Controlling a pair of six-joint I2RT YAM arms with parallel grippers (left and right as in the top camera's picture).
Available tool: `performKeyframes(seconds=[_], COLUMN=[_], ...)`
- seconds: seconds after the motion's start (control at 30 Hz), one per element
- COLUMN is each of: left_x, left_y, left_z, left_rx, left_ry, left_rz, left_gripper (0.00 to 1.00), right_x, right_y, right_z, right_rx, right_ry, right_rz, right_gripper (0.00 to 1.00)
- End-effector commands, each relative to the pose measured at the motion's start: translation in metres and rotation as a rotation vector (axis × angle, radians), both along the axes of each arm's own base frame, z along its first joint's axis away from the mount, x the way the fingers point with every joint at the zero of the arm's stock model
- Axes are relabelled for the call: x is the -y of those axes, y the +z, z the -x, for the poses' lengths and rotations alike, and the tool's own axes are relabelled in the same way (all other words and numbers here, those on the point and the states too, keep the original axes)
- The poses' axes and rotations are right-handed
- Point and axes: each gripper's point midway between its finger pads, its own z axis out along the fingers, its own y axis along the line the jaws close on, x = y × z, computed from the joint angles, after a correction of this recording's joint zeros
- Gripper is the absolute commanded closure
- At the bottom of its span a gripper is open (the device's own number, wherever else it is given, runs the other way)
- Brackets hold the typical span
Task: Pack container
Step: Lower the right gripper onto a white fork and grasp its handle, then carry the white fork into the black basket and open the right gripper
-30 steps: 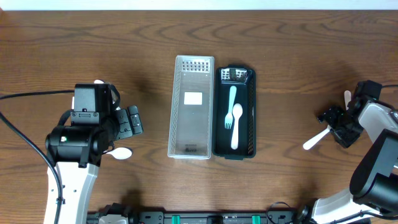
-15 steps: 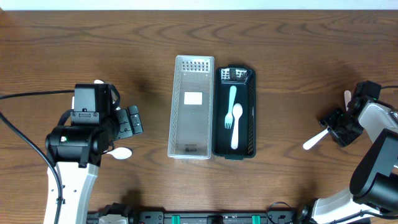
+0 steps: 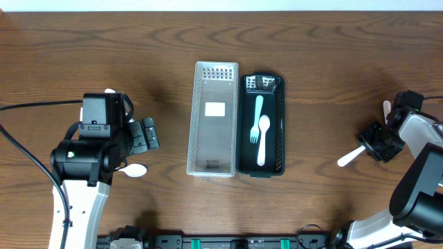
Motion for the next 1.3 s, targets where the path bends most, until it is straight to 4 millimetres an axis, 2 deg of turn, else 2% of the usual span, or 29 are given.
performKeyframes(seconds=[0.0,0.17,0.3,0.5,0.67,0.87,1.0,1.1,1.17,1.27], left_x=[-0.003,-0.003,-0.003,-0.003,-0.003,-0.003,-0.003,-0.003,-0.003,-0.003], left_y=[0.005,0.005,0.005,0.005,0.005,0.005,0.005,0.006,0.006,0.006], left_z=[-0.002,-0.002,-0.002,-0.002,-0.002,-0.002,-0.003,-0.003,-0.003,-0.003], left_rx=[0.013,0.013,0.013,0.013,0.013,0.013,0.014,0.016,0.016,0.016], left_ry=[0.019,0.019,0.019,0.019,0.019,0.019,0.019,0.019,0.019,0.019], left_rz=[-0.001,-0.002,-0.002,-0.002,-0.001,-0.002,-0.002,-0.002,-0.002,-0.002], left_gripper=[0.02,0.02,0.02,0.02,0.02,0.02,0.02,0.02,0.02,0.02], right_x=[-0.007,-0.008,-0.008,-0.008,-0.008,-0.02,-0.03,-0.042,-0.059,-0.1], right_y=[-0.008,-0.008,-0.008,-0.008,-0.008,0.002,0.035,0.082,0.116,0.17], right_z=[0.004,0.005,0.006,0.007,0.006,-0.005,-0.028,-0.057,-0.076,-0.101], right_rx=[-0.025,-0.031,-0.037,-0.038,-0.035,0.001,0.034,0.095,0.16,0.29], right_ry=[0.001,0.001,0.001,0.001,0.001,0.028,0.125,0.225,0.294,0.42], right_rz=[-0.028,-0.031,-0.034,-0.034,-0.035,-0.1,-0.068,0.025,0.077,0.126], right_gripper=[0.7,0.74,0.82,0.85,0.99,0.99,0.99,0.99,0.99,0.99])
